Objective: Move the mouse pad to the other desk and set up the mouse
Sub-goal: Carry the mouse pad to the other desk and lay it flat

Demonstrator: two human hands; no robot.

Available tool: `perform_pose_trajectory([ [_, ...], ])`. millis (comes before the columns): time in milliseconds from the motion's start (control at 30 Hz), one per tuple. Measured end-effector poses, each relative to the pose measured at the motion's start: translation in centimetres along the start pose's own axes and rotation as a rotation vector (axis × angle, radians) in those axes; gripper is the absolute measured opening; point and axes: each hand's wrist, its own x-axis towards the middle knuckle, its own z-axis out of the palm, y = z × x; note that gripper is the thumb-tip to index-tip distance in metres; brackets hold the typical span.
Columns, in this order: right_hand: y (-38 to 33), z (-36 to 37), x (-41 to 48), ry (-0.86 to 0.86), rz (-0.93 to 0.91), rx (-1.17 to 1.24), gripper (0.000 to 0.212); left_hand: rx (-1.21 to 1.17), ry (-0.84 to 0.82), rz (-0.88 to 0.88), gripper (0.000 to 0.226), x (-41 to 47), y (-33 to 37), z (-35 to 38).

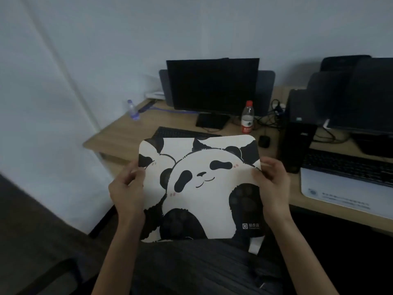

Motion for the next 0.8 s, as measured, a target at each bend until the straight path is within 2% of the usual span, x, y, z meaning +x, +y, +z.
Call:
perform_pose_trajectory([
  [300, 4.3, 1.6, 13.7, 0.251, 0.038, -0.149, 0.026, -0.075, -0.270, -0.157, 0.027, 11.0, -5.9, 16.1],
  [500, 8.1, 3.0, 24.3, 0.298, 0.094, -0.232, 0.026, -0.001, -0.312, -0.194, 0.028, 17.2, -10.0, 26.5],
  [800, 14.0, 4.8, 33.5, 0.371, 0.158, -0.371, 0.030, 0.138, -0.385, -0.268, 0.029, 23.4, -16.2, 36.1],
])
